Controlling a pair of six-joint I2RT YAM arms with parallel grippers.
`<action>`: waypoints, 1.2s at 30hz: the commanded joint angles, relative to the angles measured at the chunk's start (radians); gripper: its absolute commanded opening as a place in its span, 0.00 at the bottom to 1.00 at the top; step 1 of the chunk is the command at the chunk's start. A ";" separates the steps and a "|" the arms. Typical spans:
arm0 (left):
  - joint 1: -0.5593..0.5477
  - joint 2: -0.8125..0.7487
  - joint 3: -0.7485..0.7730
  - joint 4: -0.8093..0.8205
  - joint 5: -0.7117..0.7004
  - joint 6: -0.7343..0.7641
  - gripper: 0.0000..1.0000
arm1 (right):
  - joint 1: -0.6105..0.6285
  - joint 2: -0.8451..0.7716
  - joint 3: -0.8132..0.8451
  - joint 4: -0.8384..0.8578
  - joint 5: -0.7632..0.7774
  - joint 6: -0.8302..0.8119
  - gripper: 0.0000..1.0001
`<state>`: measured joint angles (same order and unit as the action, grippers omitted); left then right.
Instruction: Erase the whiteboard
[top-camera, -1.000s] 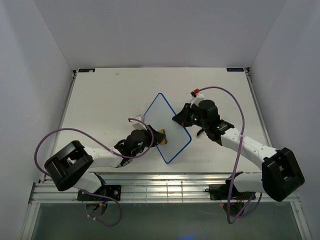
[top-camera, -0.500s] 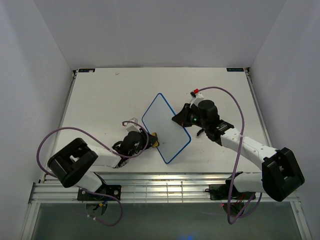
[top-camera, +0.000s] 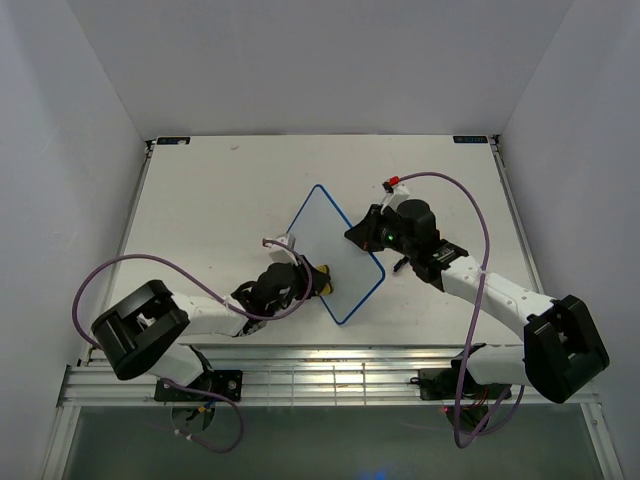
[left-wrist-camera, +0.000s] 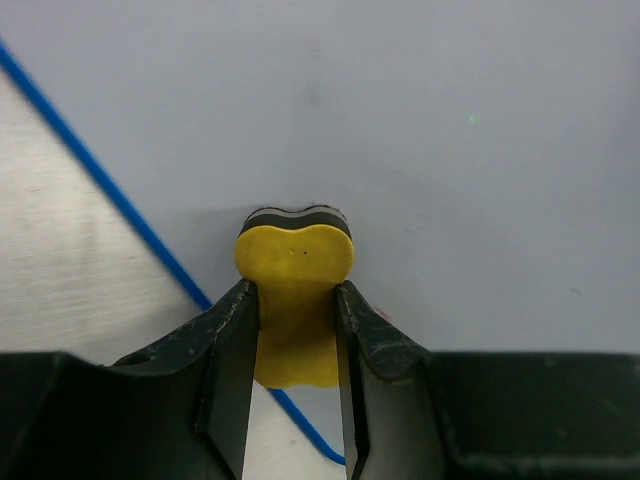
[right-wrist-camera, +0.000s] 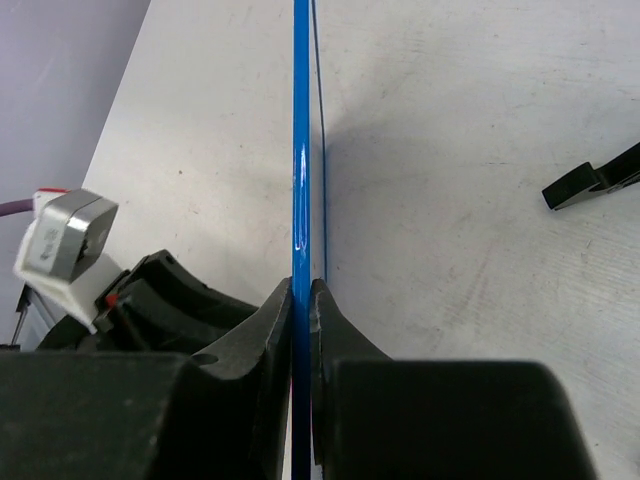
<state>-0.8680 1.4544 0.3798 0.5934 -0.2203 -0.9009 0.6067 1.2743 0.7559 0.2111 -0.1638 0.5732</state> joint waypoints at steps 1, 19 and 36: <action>-0.072 -0.045 0.090 0.039 0.113 0.077 0.00 | 0.036 0.016 -0.018 -0.009 -0.057 0.034 0.08; 0.055 -0.063 0.087 -0.090 -0.010 0.054 0.00 | 0.034 0.011 -0.026 -0.013 -0.082 0.031 0.08; -0.101 -0.061 -0.148 0.282 -0.102 0.171 0.00 | 0.028 -0.016 -0.067 0.010 0.053 0.168 0.08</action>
<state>-0.9230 1.4231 0.2745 0.8055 -0.3260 -0.7761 0.6167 1.2739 0.7013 0.2054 -0.1215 0.6941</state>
